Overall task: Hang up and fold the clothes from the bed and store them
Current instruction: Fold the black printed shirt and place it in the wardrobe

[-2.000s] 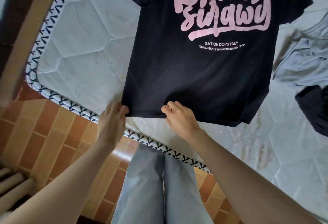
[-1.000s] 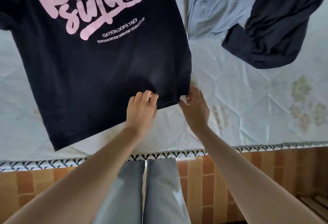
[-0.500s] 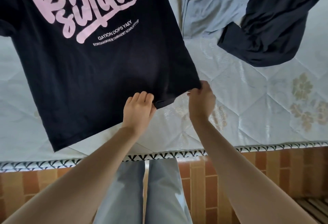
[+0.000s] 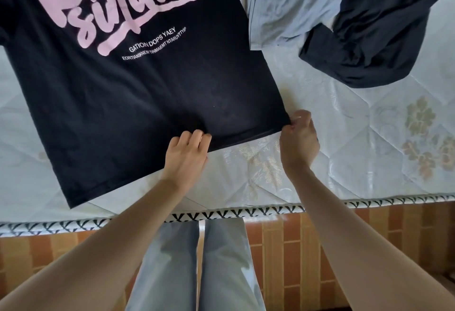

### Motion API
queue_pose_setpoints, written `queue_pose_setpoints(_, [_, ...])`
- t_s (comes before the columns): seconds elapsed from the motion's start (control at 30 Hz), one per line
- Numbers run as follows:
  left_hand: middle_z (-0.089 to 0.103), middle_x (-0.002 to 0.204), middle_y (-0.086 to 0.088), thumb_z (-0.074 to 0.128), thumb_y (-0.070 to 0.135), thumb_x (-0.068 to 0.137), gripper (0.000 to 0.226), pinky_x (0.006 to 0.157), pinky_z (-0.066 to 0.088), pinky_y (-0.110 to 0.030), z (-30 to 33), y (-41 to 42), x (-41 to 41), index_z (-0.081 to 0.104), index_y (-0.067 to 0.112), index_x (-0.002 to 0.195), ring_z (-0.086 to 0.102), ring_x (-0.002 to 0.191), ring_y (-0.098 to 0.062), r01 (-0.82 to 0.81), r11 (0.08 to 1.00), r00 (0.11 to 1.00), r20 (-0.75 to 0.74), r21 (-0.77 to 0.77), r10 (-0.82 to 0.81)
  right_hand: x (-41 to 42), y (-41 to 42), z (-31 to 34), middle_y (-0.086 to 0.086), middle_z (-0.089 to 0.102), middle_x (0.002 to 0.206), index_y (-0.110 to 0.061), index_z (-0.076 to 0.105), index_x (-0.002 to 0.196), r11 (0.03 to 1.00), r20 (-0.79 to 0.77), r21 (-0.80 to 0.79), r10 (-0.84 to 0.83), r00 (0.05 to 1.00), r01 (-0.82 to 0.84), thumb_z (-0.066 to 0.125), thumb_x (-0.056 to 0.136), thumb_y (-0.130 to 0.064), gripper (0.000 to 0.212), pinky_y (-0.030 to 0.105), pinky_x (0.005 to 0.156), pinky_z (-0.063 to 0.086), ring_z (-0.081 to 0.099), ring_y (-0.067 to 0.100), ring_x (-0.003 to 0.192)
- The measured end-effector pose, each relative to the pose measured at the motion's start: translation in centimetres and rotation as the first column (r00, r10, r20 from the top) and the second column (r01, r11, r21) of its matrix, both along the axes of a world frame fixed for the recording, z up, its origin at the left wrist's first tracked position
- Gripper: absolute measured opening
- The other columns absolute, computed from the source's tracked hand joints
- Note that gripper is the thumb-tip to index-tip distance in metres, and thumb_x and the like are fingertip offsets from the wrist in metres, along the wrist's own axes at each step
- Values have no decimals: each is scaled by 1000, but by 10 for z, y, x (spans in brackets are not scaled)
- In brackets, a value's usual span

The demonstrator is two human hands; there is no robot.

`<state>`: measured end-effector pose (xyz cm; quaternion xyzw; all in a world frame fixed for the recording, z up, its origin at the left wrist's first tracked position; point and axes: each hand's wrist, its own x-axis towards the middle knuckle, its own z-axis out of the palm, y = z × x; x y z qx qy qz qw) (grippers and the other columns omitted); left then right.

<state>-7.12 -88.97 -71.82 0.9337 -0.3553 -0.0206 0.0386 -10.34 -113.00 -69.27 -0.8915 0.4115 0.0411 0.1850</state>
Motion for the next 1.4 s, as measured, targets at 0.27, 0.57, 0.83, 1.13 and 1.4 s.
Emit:
queue_pose_setpoints(0.27, [60,104,-14,74,-3,63,46,65,50,-41,8,28,-17,60,4,107,58,81,-32,-301,950,949,-122,-80,290,-14,39,-14,8,64,105,-9,66,114,494,85,-241,868,489,-835,69,75,-1,39,40,87,44,61,27,98])
queue_pose_setpoints(0.57, [62,85,-13,74,-3,73,23,60,46,-42,8,69,-28,65,2,94,54,71,-34,-481,875,867,-176,-50,466,4,58,-18,4,62,90,-10,68,99,308,101,-180,951,294,-934,63,82,-13,18,36,69,48,59,24,80])
queue_pose_setpoints(0.83, [62,76,-11,78,-9,69,20,61,51,-40,17,88,-28,69,2,83,56,65,-32,-467,879,859,-286,-94,425,17,67,-15,-2,52,65,-15,61,66,185,-60,-177,978,199,-967,73,59,5,24,26,51,41,48,16,58])
queue_pose_setpoints(1.13, [48,52,-1,85,21,56,29,42,38,-29,39,71,13,57,13,55,47,45,-21,-146,979,904,-381,145,191,52,77,4,-1,57,66,-12,67,72,317,81,-90,947,310,-944,49,88,-28,29,31,49,48,53,18,60])
queue_pose_setpoints(1.4, [67,91,-8,83,19,65,33,69,57,-37,50,37,114,69,7,93,66,83,-27,-235,972,929,-295,5,226,179,72,24,18,61,126,1,61,126,570,36,-79,821,570,-817,63,93,-25,42,49,91,54,57,34,120])
